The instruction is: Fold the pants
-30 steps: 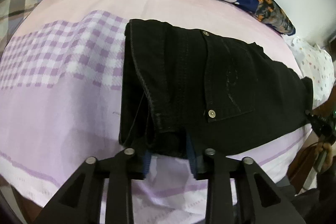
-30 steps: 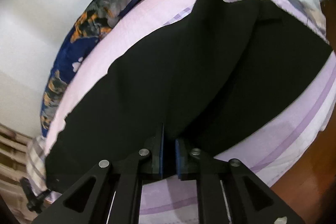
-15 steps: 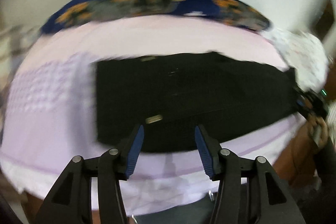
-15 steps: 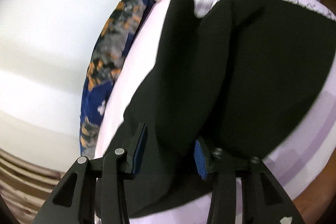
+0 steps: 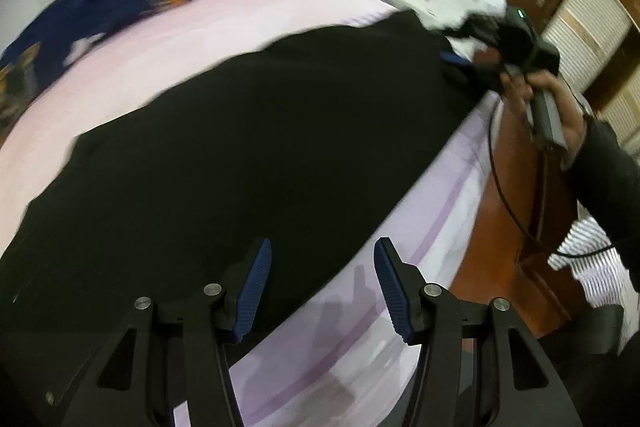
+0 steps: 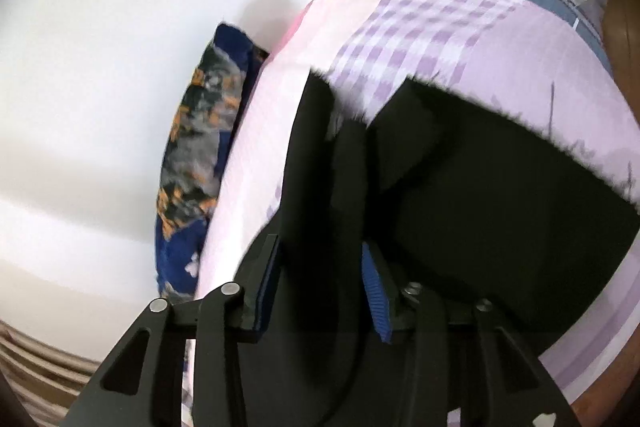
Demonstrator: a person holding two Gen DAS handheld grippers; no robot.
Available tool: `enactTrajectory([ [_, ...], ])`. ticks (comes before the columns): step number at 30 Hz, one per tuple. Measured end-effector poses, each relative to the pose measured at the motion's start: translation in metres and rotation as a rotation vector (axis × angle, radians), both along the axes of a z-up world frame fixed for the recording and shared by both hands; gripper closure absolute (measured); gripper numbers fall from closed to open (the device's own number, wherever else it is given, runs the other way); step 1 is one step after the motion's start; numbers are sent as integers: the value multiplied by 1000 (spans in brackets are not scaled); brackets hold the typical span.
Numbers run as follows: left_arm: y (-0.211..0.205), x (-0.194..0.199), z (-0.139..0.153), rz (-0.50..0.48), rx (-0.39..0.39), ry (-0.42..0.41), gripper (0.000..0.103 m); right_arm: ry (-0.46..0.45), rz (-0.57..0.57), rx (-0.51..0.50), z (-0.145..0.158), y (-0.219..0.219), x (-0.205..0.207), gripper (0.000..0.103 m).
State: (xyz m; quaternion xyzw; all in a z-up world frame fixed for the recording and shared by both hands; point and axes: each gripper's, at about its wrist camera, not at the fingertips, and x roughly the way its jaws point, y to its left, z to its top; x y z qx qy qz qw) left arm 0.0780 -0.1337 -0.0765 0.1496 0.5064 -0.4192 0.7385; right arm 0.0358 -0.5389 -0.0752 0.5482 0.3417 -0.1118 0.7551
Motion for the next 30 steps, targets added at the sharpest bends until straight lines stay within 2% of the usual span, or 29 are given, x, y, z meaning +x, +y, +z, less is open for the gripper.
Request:
enactTrajectory([
  [5, -37, -2, -16, -68, 13, 25, 48, 1, 2, -5, -1, -14, -3, 75],
  [8, -51, -2, -19, -82, 26, 6, 48, 25, 29, -18, -5, -17, 2, 93],
  [10, -60, 0, -23, -77, 29, 6, 48, 28, 44, -3, -3, -14, 8, 94],
  [12, -61, -1, -24, -68, 26, 4, 48, 6, 64, 9, 7, -12, 14, 95],
  [20, -67, 3, -26, -54, 19, -23, 48, -131, 110, -57, 77, -11, 56, 100],
  [22, -67, 2, -25, -52, 18, -30, 48, -94, 108, -119, 94, -10, 63, 100],
  [23, -67, 2, -25, -52, 20, -34, 48, -75, 100, -142, 99, -12, 63, 96],
  [25, -67, 1, -25, -46, 10, -40, 48, -42, 123, -171, 101, -14, 59, 96],
  [29, -66, 1, -26, -45, -2, -45, 48, 49, 96, -181, 78, -20, 34, 77],
  [30, -66, 2, -26, -43, -5, -43, 48, 72, 78, -179, 68, -23, 25, 77],
])
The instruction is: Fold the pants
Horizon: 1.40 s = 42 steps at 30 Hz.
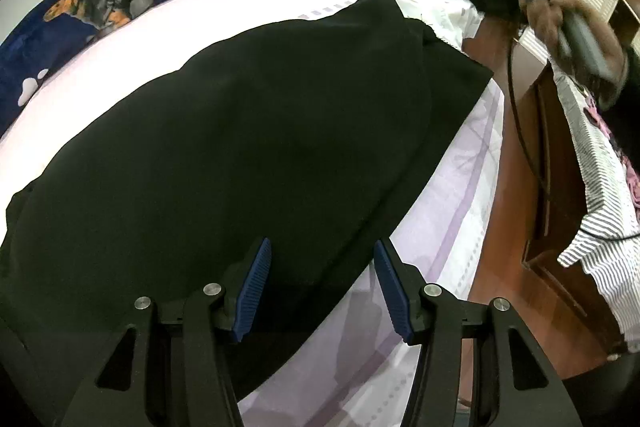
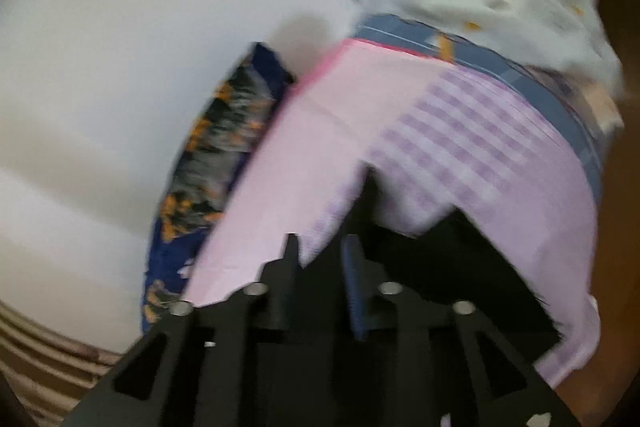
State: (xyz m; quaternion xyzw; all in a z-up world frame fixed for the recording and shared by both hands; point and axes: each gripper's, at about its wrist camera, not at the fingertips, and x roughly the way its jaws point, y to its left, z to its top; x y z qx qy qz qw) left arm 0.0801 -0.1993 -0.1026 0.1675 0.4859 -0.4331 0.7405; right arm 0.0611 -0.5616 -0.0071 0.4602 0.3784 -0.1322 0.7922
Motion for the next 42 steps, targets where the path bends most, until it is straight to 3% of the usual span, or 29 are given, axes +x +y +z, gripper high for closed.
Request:
enactTrajectory([
  [4, 1, 2, 0, 8, -10, 8, 48, 45, -37, 24, -27, -12, -18, 77],
  [9, 1, 1, 0, 16, -12, 14, 48, 32, -60, 87, -49, -21, -24, 77],
  [16, 1, 3, 0, 26, -18, 23, 48, 35, -5, 139, -72, 8, -28, 77],
  [23, 1, 4, 0, 29, -24, 26, 48, -25, 82, 111, -75, 42, -27, 76],
  [25, 2, 4, 0, 29, -24, 26, 48, -62, 84, 163, -80, 40, -21, 76],
  [27, 2, 5, 0, 32, -25, 28, 48, -71, 75, 174, -83, 37, -16, 85],
  [34, 1, 5, 1, 32, -22, 23, 48, -105, 59, 175, -73, 30, -6, 95],
  [42, 1, 5, 1, 37, -24, 26, 48, -223, 39, 263, -29, 25, 13, 98],
])
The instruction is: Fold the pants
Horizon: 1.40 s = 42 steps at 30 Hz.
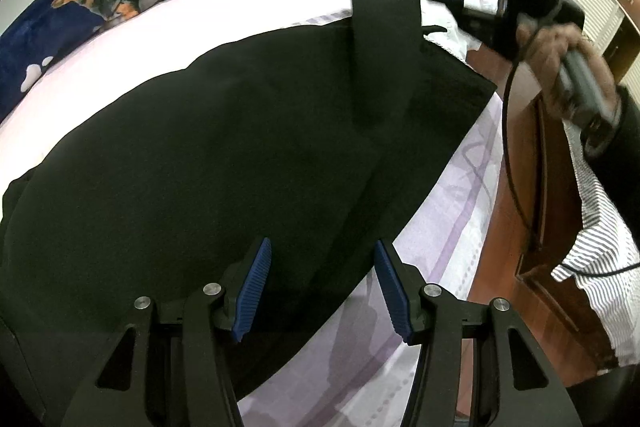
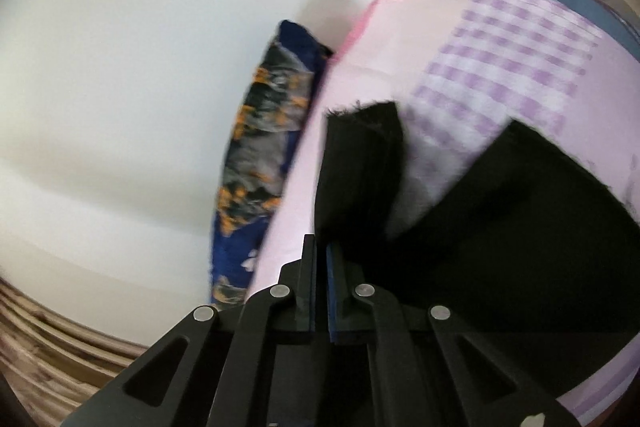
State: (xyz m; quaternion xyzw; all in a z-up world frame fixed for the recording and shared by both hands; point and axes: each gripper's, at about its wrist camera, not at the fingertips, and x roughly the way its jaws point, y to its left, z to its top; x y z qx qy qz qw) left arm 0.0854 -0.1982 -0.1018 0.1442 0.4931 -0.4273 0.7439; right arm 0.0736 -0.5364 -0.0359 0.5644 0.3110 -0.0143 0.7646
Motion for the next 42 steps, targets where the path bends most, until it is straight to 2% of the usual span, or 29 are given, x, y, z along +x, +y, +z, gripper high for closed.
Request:
enactTrajectory([
  [6, 4, 7, 2, 41, -10, 17, 51, -61, 61, -25, 39, 16, 38, 98],
  [8, 9, 14, 5, 66, -17, 16, 66, -69, 72, -35, 49, 21, 47, 98],
  [10, 15, 21, 8, 92, -27, 14, 87, -85, 81, -25, 56, 25, 51, 98],
  [13, 24, 32, 13, 121, -71, 42, 95, -106, 95, -39, 70, 31, 54, 98],
  [19, 28, 35, 30, 126, -107, -1, 96, -115, 90, -85, 89, 28, 44, 98],
  [23, 22, 25, 30, 76, -89, -31, 96, -95, 45, -114, 91, 19, 11, 98],
  [27, 15, 15, 20, 22, -54, -37, 96, -11, -38, -134, 68, 5, -35, 98],
  [30, 8, 7, 12, -15, -11, -57, 96, 111, -105, -115, 32, -7, -67, 98],
  [34, 2, 1, 6, -43, 28, -87, 96, 215, -151, -104, -5, -14, -90, 99],
  [37, 3, -1, 8, -50, 28, -97, 96, 216, -164, -119, -6, -13, -94, 99],
  [42, 2, -5, 11, -80, 16, -85, 96, 195, -185, -174, 9, -7, -111, 99],
])
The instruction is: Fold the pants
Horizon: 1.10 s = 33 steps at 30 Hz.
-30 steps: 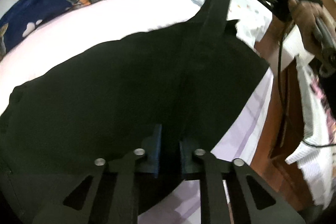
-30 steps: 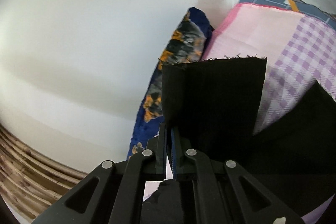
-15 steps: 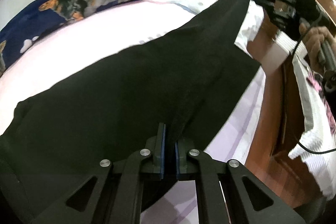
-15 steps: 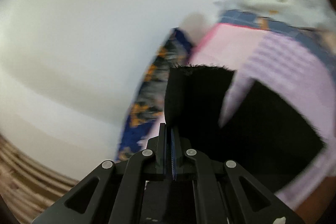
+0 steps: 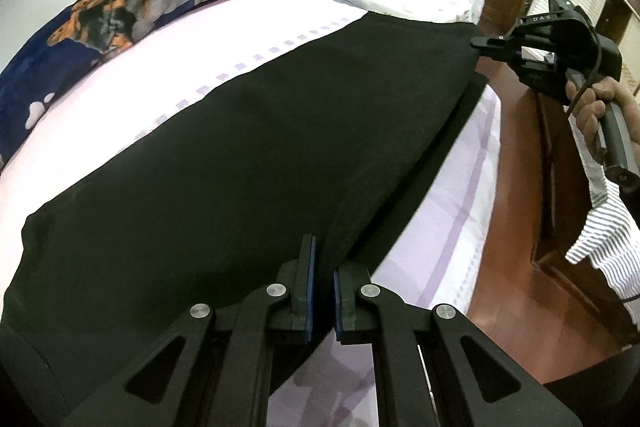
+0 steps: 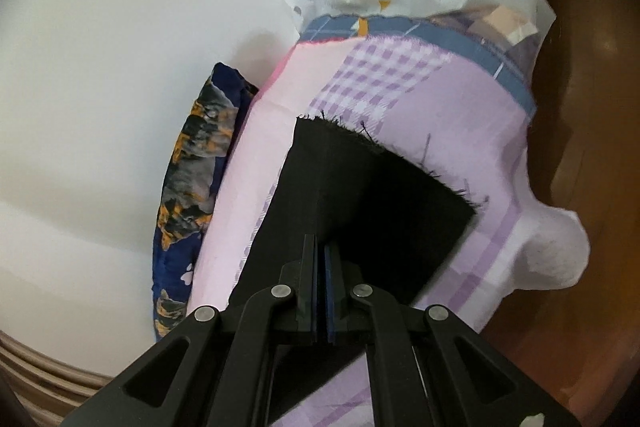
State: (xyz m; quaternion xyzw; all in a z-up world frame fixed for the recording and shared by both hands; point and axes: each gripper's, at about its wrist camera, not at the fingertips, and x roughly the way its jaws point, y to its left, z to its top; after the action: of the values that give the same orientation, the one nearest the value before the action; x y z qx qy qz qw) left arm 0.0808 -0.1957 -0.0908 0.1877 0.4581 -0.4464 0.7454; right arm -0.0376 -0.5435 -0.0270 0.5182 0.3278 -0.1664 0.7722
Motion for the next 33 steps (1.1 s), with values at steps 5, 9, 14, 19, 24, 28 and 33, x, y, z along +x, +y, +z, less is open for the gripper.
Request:
enactTrajectory([
  [5, -4, -5, -9, -16, 30, -7, 95, 72, -22, 6, -23, -1, -8, 99],
  [9, -3, -2, -9, -5, 15, 30, 94, 121, -42, -17, -33, -3, -11, 94],
  [14, 0, 2, -10, 11, -7, 79, 86, 116, -75, 5, -33, -9, -20, 93],
  [19, 1, -3, -10, 10, -11, 67, 86, 97, -85, 2, -31, -14, -15, 97],
  [24, 4, -1, -9, 21, -37, 103, 80, 169, -69, -46, -28, -8, -13, 93],
  [28, 15, 8, -2, 62, -81, 171, 74, 220, -135, -45, -25, -8, -21, 69],
  [33, 58, 26, 18, 181, -167, 167, 64, 211, -110, -190, 10, 5, -8, 63],
])
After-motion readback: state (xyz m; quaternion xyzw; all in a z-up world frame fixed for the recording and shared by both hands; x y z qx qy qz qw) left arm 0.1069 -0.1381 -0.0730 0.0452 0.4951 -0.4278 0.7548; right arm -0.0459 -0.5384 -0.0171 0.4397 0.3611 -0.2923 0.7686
